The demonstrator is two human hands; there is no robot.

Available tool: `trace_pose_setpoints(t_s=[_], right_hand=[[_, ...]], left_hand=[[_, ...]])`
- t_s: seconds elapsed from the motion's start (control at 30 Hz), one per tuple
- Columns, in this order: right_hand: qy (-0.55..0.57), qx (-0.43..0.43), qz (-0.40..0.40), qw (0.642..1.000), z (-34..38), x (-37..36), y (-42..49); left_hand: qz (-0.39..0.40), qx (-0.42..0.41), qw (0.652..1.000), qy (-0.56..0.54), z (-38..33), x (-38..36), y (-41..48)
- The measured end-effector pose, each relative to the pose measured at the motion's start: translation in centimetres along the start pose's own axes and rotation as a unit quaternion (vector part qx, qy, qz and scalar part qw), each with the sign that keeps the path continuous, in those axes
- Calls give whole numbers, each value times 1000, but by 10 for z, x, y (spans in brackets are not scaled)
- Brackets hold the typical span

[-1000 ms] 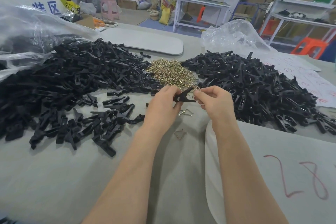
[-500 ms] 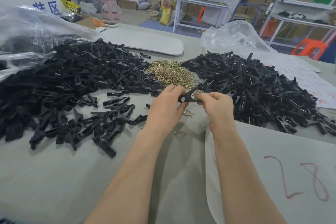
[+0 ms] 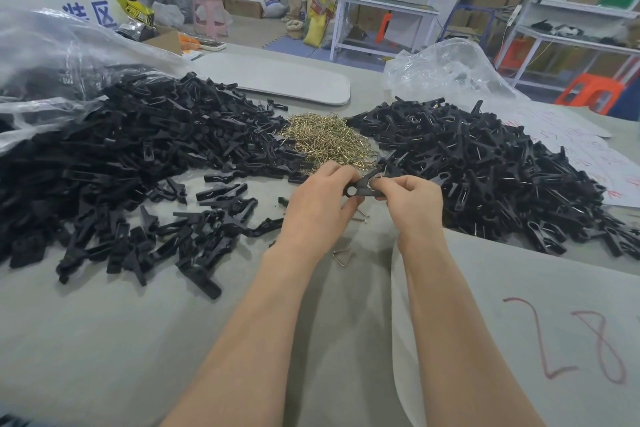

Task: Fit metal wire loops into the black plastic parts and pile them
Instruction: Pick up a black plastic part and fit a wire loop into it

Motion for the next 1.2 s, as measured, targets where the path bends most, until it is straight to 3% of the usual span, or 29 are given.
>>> trace_pose_setpoints(t_s=[0.17,0.3,0.53,0.67,0.73,0.8,0.87,0.93,1.03,1.2], right_hand=[[-1,12,87,996,4,-2,-1],[-2,19,108,994,7,-5,-2],[-163,200,-11,966,23,-10,-20],[-187,225,-8,956,26,-15,-24],[-114,162,24,980,22,-12,-19],[57,27,87,994,12,-9,-12],[208,-100,165,959,5,-9,-10],[287,-176,236,912,1,-9,-11],[310,-213,324,868,-2,-15,-18],[307,-201,355,860,-3,-21,-18]], left_hand=[[5,16,1000,-21,6,1,1],[3,15,1000,-18,6,1,2],[-2,38,999,16,8,0,2],[-15,60,998,28,13,1,2],[-12,59,998,25,14,2,3],[3,48,999,-10,15,3,4],[21,32,997,-69,14,3,5],[23,17,995,-100,12,6,5],[4,-5,994,-108,7,11,4],[1,-8,988,-152,4,14,6]])
Point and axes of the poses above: each hand's wrist, its own y-axis towards the middle knuckle, its own x-axis out of the back of the hand, z = x × y, the point moved 5 cm from there along y, towards the middle knuckle, and after that the axes turned 3 degrees about x, right-handed, at the moved point
